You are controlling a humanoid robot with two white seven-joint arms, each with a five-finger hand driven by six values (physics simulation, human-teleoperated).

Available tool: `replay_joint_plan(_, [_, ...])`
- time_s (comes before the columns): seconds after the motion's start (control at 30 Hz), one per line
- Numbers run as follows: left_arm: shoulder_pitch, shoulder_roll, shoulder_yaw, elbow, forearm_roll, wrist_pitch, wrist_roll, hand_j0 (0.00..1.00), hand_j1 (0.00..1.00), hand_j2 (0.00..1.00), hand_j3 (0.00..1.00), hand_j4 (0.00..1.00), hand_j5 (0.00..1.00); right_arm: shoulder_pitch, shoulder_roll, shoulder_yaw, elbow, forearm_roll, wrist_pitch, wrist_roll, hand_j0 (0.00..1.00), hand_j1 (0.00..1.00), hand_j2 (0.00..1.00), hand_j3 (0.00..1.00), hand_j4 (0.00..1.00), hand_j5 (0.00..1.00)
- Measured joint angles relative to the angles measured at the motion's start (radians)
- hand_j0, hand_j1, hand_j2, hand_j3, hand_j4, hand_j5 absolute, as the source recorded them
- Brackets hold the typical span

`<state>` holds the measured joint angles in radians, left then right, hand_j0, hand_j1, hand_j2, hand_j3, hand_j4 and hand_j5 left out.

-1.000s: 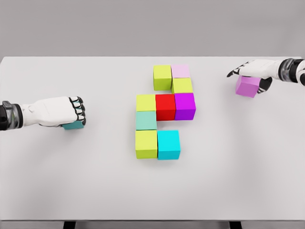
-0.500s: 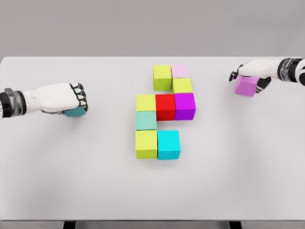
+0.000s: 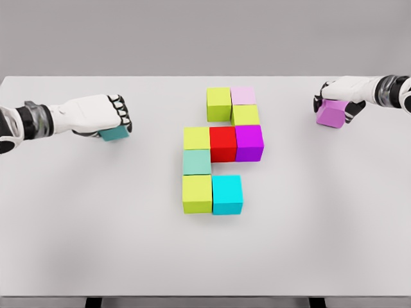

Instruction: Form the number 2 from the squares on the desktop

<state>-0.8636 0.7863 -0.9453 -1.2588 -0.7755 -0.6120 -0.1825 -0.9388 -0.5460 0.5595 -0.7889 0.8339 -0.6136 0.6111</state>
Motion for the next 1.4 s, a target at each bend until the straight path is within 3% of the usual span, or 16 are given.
replay_joint_plan(0.2, [-0.029, -0.057, -0.001, 0.048, 0.000, 0.000, -0.005, 0.65, 0.65, 0.65, 0.65, 0.65, 0.65, 0.015, -0.020, -0.012, -0.063, -0.002, 0.000, 0.000, 0.57, 0.57, 0.57, 0.57, 0.57, 0.57])
replay_joint_plan(0.53, [-0.072, -0.136, -0.001, 0.124, -0.001, 0.000, -0.022, 0.65, 0.65, 0.65, 0.65, 0.65, 0.65, 0.028, -0.045, -0.018, -0.094, -0.004, 0.000, 0.000, 0.57, 0.57, 0.57, 0.57, 0.57, 0.57])
replay_joint_plan(0.73, [-0.113, -0.193, -0.002, 0.179, -0.001, 0.000, -0.035, 0.66, 0.66, 0.66, 0.66, 0.66, 0.66, 0.060, -0.093, -0.018, -0.182, -0.031, 0.000, 0.000, 0.57, 0.57, 0.57, 0.57, 0.57, 0.57])
replay_joint_plan(1.4, [-0.173, -0.350, -0.001, 0.325, -0.002, 0.000, -0.075, 0.67, 0.67, 0.67, 0.67, 0.67, 0.67, 0.181, -0.170, -0.067, -0.409, -0.062, 0.000, 0.000, 0.56, 0.56, 0.56, 0.56, 0.56, 0.56])
